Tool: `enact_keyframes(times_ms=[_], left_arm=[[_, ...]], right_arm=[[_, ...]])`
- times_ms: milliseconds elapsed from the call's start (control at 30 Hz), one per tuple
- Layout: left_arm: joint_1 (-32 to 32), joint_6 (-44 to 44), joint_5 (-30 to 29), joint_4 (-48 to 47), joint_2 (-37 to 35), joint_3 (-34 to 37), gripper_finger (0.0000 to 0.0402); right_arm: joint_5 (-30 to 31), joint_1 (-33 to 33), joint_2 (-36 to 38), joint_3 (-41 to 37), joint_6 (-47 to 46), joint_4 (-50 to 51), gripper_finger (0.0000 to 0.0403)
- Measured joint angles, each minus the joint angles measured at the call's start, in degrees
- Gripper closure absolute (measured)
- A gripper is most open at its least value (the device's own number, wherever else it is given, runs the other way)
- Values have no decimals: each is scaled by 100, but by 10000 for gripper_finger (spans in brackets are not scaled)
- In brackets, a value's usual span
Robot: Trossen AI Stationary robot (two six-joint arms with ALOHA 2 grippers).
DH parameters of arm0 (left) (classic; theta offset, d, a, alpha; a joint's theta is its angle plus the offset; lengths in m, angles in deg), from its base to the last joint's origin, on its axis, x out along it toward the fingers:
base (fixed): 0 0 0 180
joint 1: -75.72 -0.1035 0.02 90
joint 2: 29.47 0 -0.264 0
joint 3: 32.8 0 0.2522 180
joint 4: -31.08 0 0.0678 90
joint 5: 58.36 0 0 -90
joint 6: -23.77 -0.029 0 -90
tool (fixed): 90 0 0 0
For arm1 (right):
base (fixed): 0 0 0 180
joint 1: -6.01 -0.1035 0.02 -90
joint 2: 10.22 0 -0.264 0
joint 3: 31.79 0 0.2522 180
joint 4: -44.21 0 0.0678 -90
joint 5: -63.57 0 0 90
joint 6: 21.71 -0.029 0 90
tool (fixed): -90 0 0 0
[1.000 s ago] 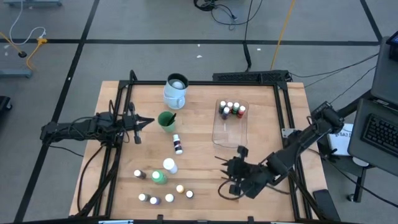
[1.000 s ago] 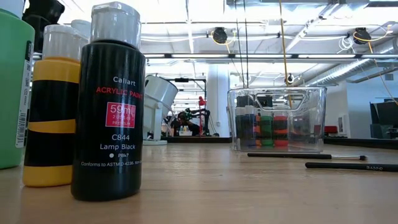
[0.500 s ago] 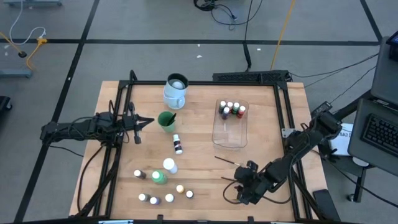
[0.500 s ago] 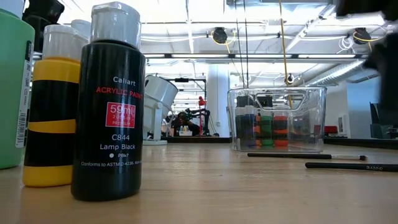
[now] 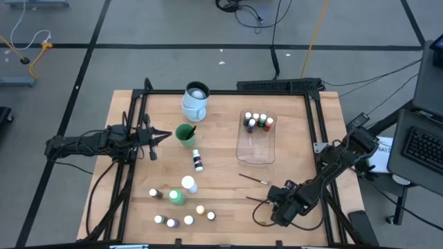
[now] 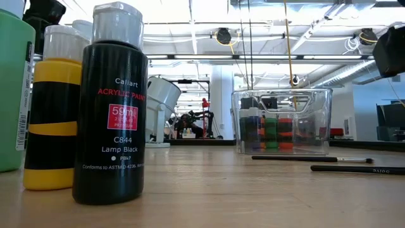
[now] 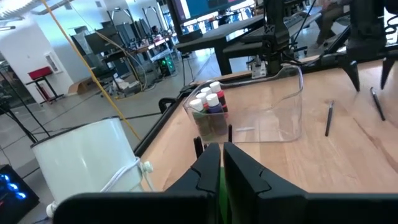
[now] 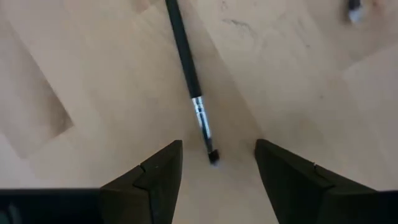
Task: Pick & Place Paint Supplies
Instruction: Put the bottom paint brush into the cup
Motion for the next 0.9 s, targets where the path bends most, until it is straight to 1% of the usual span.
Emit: enact_keyframes(times_ms=[233, 400, 533, 700, 833, 900], left_arm=[[0, 110, -2, -48, 2, 0, 376], [0, 124, -1, -56, 2, 0, 376], [2, 125, -2, -58, 2, 0, 376], [0, 124, -1, -61, 2, 0, 376], [0, 123, 0, -63, 2, 0, 376], [1, 123, -1, -64, 1, 0, 376]], right_arm=[[2, -4, -244, 22, 1, 142, 205], [-34, -3, -428, 12, -242, 531, 229], [-277, 72, -686, 10, -321, 667, 267], [-534, 156, -874, 25, -342, 654, 329], [-579, 183, -814, 10, -250, 595, 383], [-469, 169, -758, -2, -178, 568, 396]])
